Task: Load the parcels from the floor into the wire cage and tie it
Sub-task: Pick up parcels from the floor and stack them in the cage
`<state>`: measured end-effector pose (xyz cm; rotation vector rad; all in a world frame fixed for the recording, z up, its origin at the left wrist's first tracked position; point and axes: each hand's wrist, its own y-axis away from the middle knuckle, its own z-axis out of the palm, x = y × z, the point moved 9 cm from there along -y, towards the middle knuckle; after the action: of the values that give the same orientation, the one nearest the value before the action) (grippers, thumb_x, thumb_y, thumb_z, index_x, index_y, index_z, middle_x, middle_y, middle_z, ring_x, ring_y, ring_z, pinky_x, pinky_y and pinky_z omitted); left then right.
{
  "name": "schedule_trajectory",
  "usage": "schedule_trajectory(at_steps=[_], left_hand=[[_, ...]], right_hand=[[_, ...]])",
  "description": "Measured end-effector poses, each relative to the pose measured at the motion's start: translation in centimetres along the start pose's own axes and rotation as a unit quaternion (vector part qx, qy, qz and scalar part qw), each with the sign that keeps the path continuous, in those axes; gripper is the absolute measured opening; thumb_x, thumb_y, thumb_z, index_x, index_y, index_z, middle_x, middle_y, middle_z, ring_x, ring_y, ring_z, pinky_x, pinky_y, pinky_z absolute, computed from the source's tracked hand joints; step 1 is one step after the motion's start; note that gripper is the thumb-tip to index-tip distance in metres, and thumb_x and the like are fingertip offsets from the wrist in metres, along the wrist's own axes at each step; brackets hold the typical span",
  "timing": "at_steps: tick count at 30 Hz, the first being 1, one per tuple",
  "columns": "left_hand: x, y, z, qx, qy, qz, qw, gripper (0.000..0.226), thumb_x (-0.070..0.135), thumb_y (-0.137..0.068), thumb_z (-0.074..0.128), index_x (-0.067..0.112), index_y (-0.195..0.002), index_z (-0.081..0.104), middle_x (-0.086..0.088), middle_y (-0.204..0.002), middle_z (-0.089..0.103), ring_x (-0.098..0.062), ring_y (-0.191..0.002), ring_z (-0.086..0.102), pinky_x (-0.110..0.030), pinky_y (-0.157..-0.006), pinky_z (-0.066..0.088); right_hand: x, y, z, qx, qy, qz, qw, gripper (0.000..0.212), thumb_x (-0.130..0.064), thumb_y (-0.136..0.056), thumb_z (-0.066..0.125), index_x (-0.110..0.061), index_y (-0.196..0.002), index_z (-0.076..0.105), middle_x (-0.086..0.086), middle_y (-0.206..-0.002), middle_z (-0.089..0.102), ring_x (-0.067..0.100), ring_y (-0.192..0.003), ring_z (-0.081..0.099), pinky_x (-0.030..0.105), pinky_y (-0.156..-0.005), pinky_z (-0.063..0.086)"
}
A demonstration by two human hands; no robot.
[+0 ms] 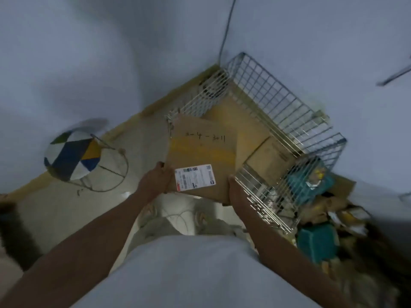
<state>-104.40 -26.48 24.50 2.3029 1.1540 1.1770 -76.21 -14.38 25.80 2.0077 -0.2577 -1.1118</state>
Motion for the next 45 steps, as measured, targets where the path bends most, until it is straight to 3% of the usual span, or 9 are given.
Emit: schedule_trajectory(at_steps=[3,6,16,19,22,28,33,39,45], left_hand=[[3.0,-2.7,-0.2,-0.081,-0.028,0.073,0.994,0.046,0.067,-0.100,0.038,0.024,-0.115,0.047,-0.002,-0.085,0.070,-0.017,-0.056,0.070,-0.028,-0.049,0.051],[5.9,-5.6,-0.1,-0.128,-0.062,0.131,0.981,0.042,0.058,-0.104,0.041,0.020,-0.120,0.049,-0.006,-0.092,0.068,-0.020,-0.064,0.069,-0.026,-0.047,0.047],[13.3,-9.6,4.6,-0.177,-0.105,0.157,0.966,0.075,0.083,-0.086,0.038,0.024,-0.130,0.052,-0.012,-0.122,0.069,-0.036,-0.111,0.066,-0.054,-0.097,0.050],[14.0,-9.4,6.9,-0.220,-0.078,0.114,0.966,0.086,0.087,-0.077,0.054,0.028,-0.140,0.048,-0.005,-0.129,0.067,-0.032,-0.113,0.067,-0.053,-0.094,0.054],[15.5,-8.0,10.0,-0.277,-0.085,0.087,0.953,0.059,0.068,-0.089,0.063,0.032,-0.132,0.047,0.005,-0.110,0.064,-0.015,-0.087,0.069,-0.034,-0.061,0.057],[16.5,-10.6,15.9,-0.280,-0.177,0.041,0.943,0.085,0.068,-0.091,0.059,0.029,-0.160,0.027,-0.013,-0.143,0.055,-0.030,-0.100,0.062,-0.037,-0.061,0.058],[17.8,-10.6,19.1,-0.307,-0.182,0.007,0.934,0.070,0.063,-0.096,0.056,0.024,-0.152,0.042,-0.009,-0.126,0.063,-0.029,-0.101,0.064,-0.042,-0.075,0.060],[20.5,-12.5,22.2,-0.331,-0.293,0.085,0.893,0.079,0.081,-0.089,0.043,0.027,-0.147,0.048,-0.008,-0.131,0.067,-0.028,-0.105,0.068,-0.045,-0.087,0.060],[21.7,-15.7,25.3,-0.355,-0.342,0.118,0.862,0.110,0.100,-0.072,0.021,0.025,-0.148,0.046,-0.007,-0.130,0.067,-0.029,-0.104,0.069,-0.044,-0.090,0.058]], right_hand=[[1.2,2.6,-0.1,0.076,-0.060,0.038,0.995,0.061,-0.065,-0.100,0.035,-0.014,-0.108,0.068,0.016,-0.094,0.074,0.031,-0.074,0.074,0.062,-0.062,0.059],[0.5,4.6,0.2,0.134,-0.107,0.095,0.981,0.060,-0.059,-0.104,0.034,-0.007,-0.121,0.059,0.014,-0.113,0.065,0.030,-0.090,0.064,0.036,-0.056,0.055],[4.6,2.9,-2.1,0.222,-0.235,0.142,0.936,0.079,-0.067,-0.098,0.036,0.001,-0.132,0.055,0.023,-0.119,0.062,0.039,-0.095,0.067,0.026,-0.043,0.054],[6.1,1.3,-3.1,0.215,-0.258,0.159,0.928,0.074,-0.063,-0.102,0.032,-0.001,-0.138,0.049,0.021,-0.126,0.057,0.045,-0.111,0.062,0.037,-0.056,0.059],[7.7,0.8,-4.0,0.199,-0.279,0.182,0.922,0.061,-0.055,-0.105,0.031,-0.003,-0.126,0.055,0.026,-0.123,0.058,0.045,-0.118,0.056,0.056,-0.091,0.056],[11.1,-1.4,-8.3,0.177,-0.250,0.233,0.923,0.060,-0.044,-0.109,0.029,0.003,-0.147,0.039,0.029,-0.145,0.045,0.040,-0.138,0.043,0.040,-0.110,0.035],[12.3,-4.8,-11.3,0.141,-0.226,0.209,0.941,0.072,-0.057,-0.104,0.027,0.001,-0.143,0.045,0.024,-0.132,0.056,0.039,-0.122,0.057,0.042,-0.103,0.047],[13.9,-7.4,-15.1,0.161,-0.154,0.216,0.951,0.080,-0.071,-0.098,0.020,-0.011,-0.138,0.056,0.023,-0.126,0.064,0.027,-0.094,0.062,0.021,-0.052,0.045],[14.9,-9.3,-17.7,0.177,-0.115,0.262,0.942,0.095,-0.082,-0.090,0.017,-0.006,-0.122,0.063,0.021,-0.116,0.068,0.034,-0.100,0.066,0.051,-0.092,0.055]])
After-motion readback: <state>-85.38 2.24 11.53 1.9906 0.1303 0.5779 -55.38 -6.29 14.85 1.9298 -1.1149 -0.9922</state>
